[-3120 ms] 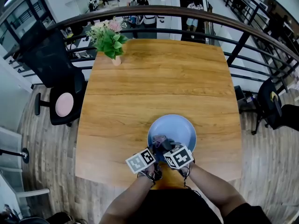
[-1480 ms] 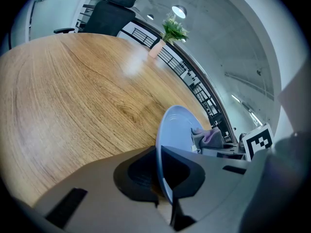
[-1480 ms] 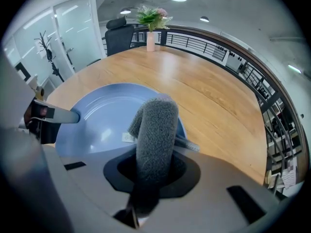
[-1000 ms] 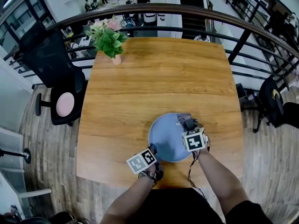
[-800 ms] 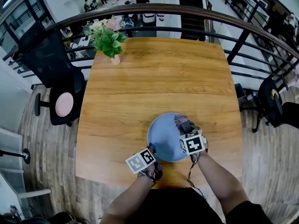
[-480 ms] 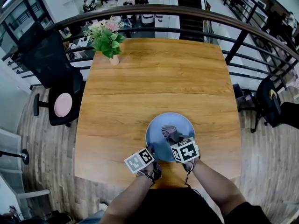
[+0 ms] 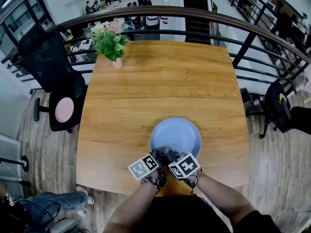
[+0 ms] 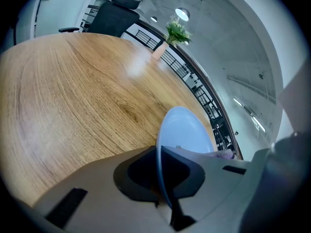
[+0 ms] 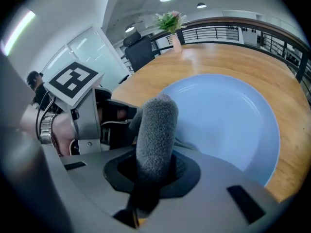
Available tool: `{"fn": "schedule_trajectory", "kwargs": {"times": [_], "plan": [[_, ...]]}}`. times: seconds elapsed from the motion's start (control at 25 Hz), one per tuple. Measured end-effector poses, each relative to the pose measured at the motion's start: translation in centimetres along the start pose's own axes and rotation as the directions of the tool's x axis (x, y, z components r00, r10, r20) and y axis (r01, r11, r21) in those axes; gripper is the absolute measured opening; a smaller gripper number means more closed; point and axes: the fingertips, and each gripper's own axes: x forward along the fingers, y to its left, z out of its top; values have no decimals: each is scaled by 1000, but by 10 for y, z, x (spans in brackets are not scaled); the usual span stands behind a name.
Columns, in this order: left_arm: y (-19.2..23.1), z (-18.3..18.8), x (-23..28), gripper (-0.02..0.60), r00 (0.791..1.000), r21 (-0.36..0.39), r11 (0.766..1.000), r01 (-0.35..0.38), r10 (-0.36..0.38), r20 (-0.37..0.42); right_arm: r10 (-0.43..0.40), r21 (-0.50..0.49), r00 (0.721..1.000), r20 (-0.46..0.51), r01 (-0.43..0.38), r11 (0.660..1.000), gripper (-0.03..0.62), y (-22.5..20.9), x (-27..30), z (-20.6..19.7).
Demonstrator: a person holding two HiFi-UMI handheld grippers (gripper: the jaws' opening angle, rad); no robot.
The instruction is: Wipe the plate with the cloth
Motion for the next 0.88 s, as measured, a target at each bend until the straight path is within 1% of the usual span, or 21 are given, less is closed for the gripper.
{"fn": "schedule_trajectory", "kwargs": {"times": [0.16, 0.28, 0.56, 0.88], "plan": [[0, 0, 0, 31, 1000, -2, 1000, -2, 2, 3, -14, -58, 998, -67, 10, 998, 72, -5, -4, -14], [-1, 0, 0, 31, 1000, 1, 1000, -2, 2, 4, -37, -82, 995, -95, 30, 996, 72, -16, -9, -22], [-3, 0, 0, 31, 1000, 12, 1000, -2, 2, 6, -89, -72, 990, -112, 81, 994, 72, -46, -18, -32], [-1, 0, 0, 31, 1000, 18, 1000, -3, 3, 7, -192, -112, 973, -126, 178, 978, 72, -88, -31, -31]]}}
